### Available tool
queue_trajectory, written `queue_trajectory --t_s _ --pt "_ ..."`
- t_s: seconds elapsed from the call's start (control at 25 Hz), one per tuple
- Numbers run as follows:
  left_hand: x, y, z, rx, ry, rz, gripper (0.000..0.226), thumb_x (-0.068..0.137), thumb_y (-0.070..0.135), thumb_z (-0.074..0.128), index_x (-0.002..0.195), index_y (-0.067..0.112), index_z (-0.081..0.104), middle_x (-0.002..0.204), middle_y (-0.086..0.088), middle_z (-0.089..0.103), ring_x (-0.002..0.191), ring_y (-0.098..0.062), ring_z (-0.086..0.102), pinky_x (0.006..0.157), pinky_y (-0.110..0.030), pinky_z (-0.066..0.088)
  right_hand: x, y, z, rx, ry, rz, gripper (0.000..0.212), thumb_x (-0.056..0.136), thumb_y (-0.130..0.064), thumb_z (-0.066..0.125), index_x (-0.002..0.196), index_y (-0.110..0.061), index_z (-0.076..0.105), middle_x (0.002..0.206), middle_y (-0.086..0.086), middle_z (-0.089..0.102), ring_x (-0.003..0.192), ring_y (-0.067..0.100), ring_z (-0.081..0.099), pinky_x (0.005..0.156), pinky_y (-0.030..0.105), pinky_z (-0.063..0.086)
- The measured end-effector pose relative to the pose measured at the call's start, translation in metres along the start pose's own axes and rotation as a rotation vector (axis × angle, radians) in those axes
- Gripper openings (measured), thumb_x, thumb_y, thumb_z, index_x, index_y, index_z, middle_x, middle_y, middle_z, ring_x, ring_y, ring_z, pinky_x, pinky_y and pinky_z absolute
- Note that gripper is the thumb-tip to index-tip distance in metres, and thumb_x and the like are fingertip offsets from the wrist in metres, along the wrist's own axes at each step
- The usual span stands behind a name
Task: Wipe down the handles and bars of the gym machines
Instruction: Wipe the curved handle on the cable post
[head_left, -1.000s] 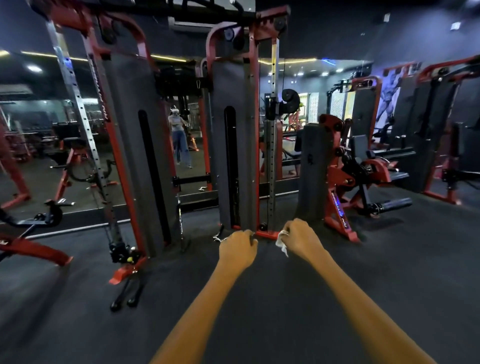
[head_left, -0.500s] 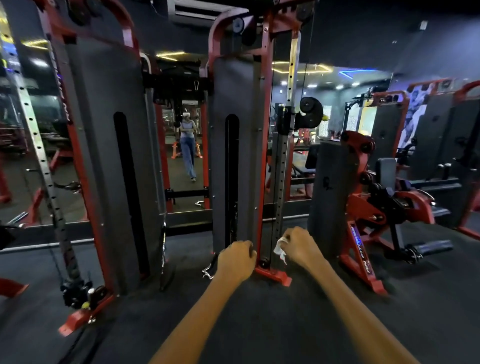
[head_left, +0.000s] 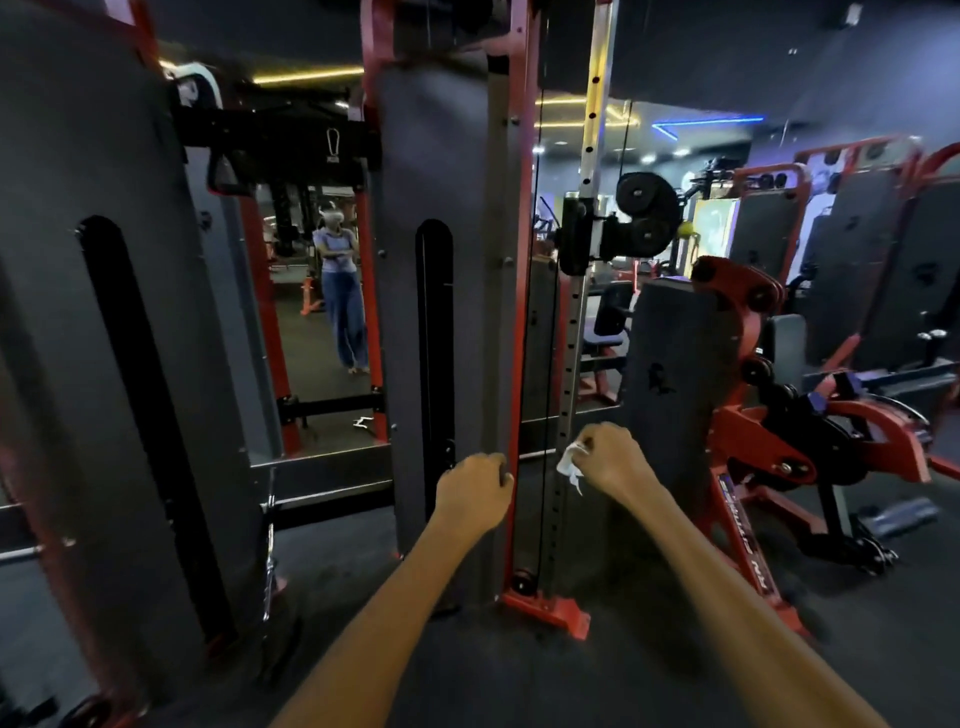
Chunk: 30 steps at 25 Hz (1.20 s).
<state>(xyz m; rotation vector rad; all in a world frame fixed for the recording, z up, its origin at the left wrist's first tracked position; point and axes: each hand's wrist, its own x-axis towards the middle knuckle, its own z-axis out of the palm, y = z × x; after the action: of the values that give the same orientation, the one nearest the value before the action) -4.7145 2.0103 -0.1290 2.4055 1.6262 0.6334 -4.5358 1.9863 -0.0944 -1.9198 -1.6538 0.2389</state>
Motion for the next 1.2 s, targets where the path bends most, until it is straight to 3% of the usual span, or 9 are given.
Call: queue_trajectory --t_s 0.12,0.24,0.48,0.72,0.88,0.96,1.08,1.2 --pt "0.086 -0.026 0.011 -0.009 0.049 0.042 0.033 0.1 0.028 0.043 0.125 0.014 0.058 0.121 -0.006 0.061 0.107 -0.024 0.06 0.085 -0.034 0.047 0.087 0.01 0.026 0.017 0.044 0.017 0.014 0.09 -0.014 0.055 0.078 -0.012 0.062 0.077 0.003 0.061 0.062 0.01 0.055 0.051 0.022 0.038" --pt "0.187 -0.052 0.03 -0.032 0.057 0.091 0.034 0.1 0.028 0.044 0.127 0.013 0.057 0.122 -0.007 0.06 0.108 -0.024 0.059 0.088 -0.038 0.05 0.183 0.014 0.044 0.029 0.109 -0.002 0.027 0.09 -0.013 0.055 0.064 -0.016 0.052 0.066 0.001 0.056 0.054 0.006 0.049 0.044 0.02 0.03" --pt "0.408 -0.078 0.038 -0.044 0.102 0.191 0.033 0.099 0.027 0.044 0.127 0.012 0.054 0.125 -0.007 0.058 0.11 -0.024 0.057 0.092 -0.042 0.049 0.377 0.016 0.03 0.144 0.368 0.014 0.015 0.092 -0.01 0.05 0.08 -0.003 0.055 0.065 0.0 0.053 0.057 0.013 0.052 0.051 0.027 0.04" --pt "0.602 -0.059 0.039 -0.298 0.32 0.388 0.045 0.1 0.024 0.045 0.142 0.009 0.041 0.145 -0.011 0.043 0.13 -0.029 0.044 0.105 -0.038 0.037 0.526 0.026 -0.003 0.208 0.753 -0.015 0.008 0.089 -0.003 0.045 0.094 0.001 0.049 0.09 0.016 0.061 0.081 0.027 0.057 0.066 0.034 0.044" --pt "0.73 -0.016 0.048 -0.517 0.412 0.625 0.047 0.1 0.017 0.043 0.144 0.003 0.038 0.15 -0.016 0.037 0.139 -0.03 0.033 0.114 -0.032 0.022 0.594 0.034 -0.021 0.104 0.978 0.024 0.026 0.088 0.004 0.044 0.109 0.002 0.059 0.102 0.017 0.06 0.09 0.024 0.057 0.069 0.015 0.034" --pt "0.782 0.005 0.053 -0.676 0.423 0.718 0.047 0.102 0.023 0.037 0.144 0.003 0.037 0.153 -0.014 0.033 0.143 -0.027 0.028 0.114 -0.025 0.015 0.617 0.038 -0.024 0.052 1.073 0.034 0.027 0.087 0.005 0.048 0.107 0.002 0.065 0.102 0.016 0.061 0.086 0.021 0.06 0.063 0.003 0.032" --pt "0.837 0.038 0.055 -0.854 0.425 0.831 0.057 0.099 0.034 0.028 0.147 0.004 0.035 0.157 -0.01 0.027 0.146 -0.022 0.021 0.119 -0.027 0.011 0.638 0.043 -0.03 -0.082 1.307 0.088 0.02 0.084 -0.004 0.062 0.102 -0.003 0.07 0.097 0.017 0.063 0.092 0.028 0.059 0.073 0.009 0.032" --pt "0.876 0.071 0.056 -0.972 0.396 0.991 0.059 0.1 0.034 0.026 0.151 0.005 0.025 0.16 -0.009 0.019 0.148 -0.018 0.012 0.117 -0.016 0.001 0.649 0.024 -0.04 -0.201 1.597 0.028 0.02 0.087 -0.006 0.062 0.106 -0.005 0.069 0.095 0.015 0.059 0.089 0.02 0.055 0.078 0.006 0.036"
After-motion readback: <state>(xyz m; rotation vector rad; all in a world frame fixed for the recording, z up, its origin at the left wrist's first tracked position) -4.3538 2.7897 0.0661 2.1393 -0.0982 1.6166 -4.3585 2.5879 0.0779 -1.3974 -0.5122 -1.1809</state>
